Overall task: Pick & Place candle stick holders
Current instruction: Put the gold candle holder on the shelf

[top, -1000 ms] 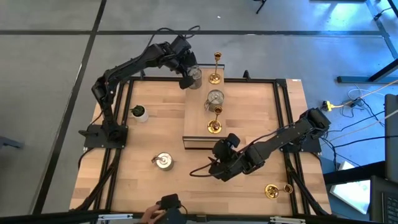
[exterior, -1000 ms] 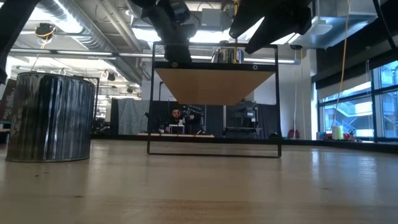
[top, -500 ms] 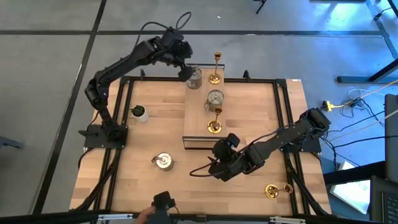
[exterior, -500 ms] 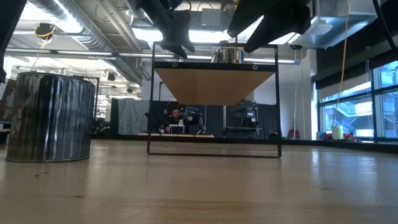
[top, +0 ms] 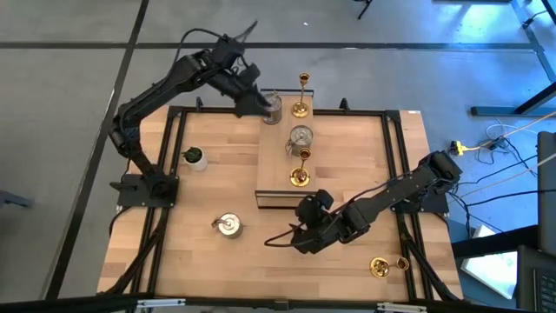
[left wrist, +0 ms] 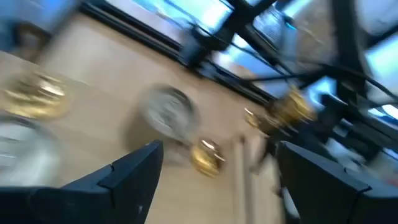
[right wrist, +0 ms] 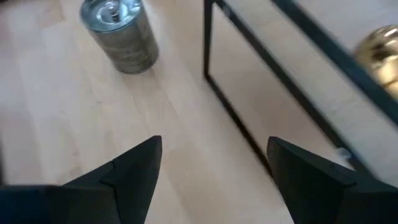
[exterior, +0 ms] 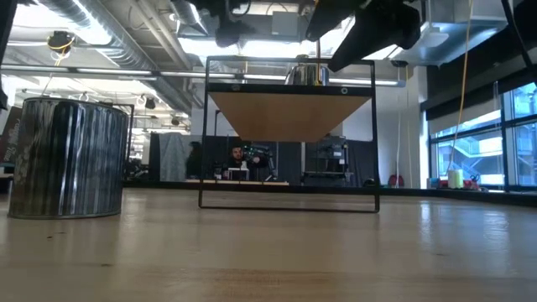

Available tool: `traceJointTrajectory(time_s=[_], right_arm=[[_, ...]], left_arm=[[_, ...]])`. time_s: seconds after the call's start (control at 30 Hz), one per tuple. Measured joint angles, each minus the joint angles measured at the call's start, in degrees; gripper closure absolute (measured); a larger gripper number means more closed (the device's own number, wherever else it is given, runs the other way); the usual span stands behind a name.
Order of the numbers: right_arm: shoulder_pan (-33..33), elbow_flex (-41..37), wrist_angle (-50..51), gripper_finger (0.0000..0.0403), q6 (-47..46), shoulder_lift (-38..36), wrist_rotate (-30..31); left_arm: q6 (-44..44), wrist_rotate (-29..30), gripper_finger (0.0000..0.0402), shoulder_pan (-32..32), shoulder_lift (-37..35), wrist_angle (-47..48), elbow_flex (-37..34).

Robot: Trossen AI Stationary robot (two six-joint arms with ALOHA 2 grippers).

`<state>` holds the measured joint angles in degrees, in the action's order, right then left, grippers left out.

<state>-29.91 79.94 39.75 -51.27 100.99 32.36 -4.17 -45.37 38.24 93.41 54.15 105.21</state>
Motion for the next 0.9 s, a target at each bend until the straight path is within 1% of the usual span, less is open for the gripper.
traceJointTrajectory(time_s=[0.07, 0.17, 0.23, 0.3, 0.4, 0.47, 0.6, 0.73, 0.8, 0.9], right_arm=[[0.00, 0.00, -0.38, 0.0110, -2.35, 0.00, -2.39], [0.20, 0.00, -0.81, 0.0110, -6.22, 0.00, -7.58], [0.16, 0.00, -1.85, 0.0110, -7.63, 0.00, -11.65], [-0.37, 0.00, -4.31, 0.0110, -6.77, 0.02, -14.69], [-1.54, 0.00, -7.81, 0.0110, -6.61, -0.04, -16.50], [-2.60, 0.00, -9.32, 0.0110, -6.58, -0.14, -14.90], [-4.61, 0.22, -11.25, 0.0110, -6.66, -0.20, -8.21], [-6.28, 0.44, -10.70, 0.0110, -6.36, -0.28, -1.22], [-7.05, 0.44, -10.17, 0.0110, -6.30, -0.39, 0.81], [-7.58, 0.44, -8.56, 0.0110, -5.11, -0.87, 2.10]], left_arm=[[1.19, -0.60, 0.0092, -1.63, -1.04, 3.33, 0.00], [3.71, 1.13, 0.0092, -3.85, -3.08, 8.51, 0.00], [4.91, 3.92, 0.0092, -5.42, -4.36, 11.48, 0.00], [5.79, 7.52, 0.0092, -7.01, -5.52, 13.19, -0.39], [5.85, 11.61, 0.0092, -9.42, -7.62, 13.82, -2.12], [5.85, 13.44, 0.0092, -10.74, -8.70, 13.96, -3.09], [4.61, 17.03, 0.0092, -12.95, -10.50, 13.28, -5.04], [3.14, 18.01, 0.0092, -14.32, -12.14, 11.09, -7.44], [1.54, 19.31, 0.0092, -14.83, -12.62, 9.41, -8.10], [-0.50, 21.24, 0.0092, -15.48, -13.25, 6.38, -8.86]])
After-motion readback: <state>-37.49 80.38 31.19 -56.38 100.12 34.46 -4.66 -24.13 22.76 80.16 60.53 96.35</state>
